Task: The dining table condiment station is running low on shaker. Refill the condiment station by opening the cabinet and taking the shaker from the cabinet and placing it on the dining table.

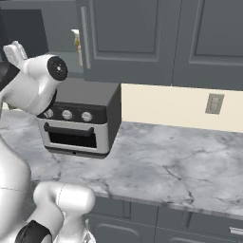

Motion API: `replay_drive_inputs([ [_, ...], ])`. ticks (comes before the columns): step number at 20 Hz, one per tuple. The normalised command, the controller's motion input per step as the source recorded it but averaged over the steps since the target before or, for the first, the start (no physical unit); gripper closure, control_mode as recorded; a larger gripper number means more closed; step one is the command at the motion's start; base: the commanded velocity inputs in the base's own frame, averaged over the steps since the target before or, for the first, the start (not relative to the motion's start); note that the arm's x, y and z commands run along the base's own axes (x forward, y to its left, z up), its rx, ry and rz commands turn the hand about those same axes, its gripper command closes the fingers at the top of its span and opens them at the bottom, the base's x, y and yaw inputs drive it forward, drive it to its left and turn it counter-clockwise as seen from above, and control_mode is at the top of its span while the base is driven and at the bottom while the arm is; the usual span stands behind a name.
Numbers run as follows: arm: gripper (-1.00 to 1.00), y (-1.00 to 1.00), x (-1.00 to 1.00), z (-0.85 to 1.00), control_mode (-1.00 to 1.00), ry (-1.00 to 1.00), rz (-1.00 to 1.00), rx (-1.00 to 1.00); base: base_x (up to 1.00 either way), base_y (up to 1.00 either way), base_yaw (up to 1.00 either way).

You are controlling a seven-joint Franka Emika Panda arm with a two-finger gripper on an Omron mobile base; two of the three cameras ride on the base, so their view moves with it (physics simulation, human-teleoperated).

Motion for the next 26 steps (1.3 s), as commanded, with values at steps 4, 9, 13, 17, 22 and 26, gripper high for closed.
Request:
replay_drive_inputs([
  [4,-1.0,0.81,-0.43,0.11,-1.0,0.01,0.21,0.1,0.0,0.0,0.0],
  [9,-1.0,1.0,-0.37,0.0,-1.0,0.0,0.21,0.1,0.0,0.0,0.0],
  [13,-1.0,1.0,-0.02,-0.13,-1.0,0.0,0.04,0.01,0.0,0.0,0.0],
  [17,-1.0,0.66,0.01,-0.02,-1.0,0.01,-0.03,-0.05,0.0,0.0,0.0],
  [22,-1.0,-0.52,-0.35,0.0,-1.0,-0.15,0.0,-0.02,0.0,0.0,0.0],
  [26,-1.0,-1.0,-0.65,0.0,-1.0,-0.39,-0.05,-0.22,0.0,0.0,0.0],
])
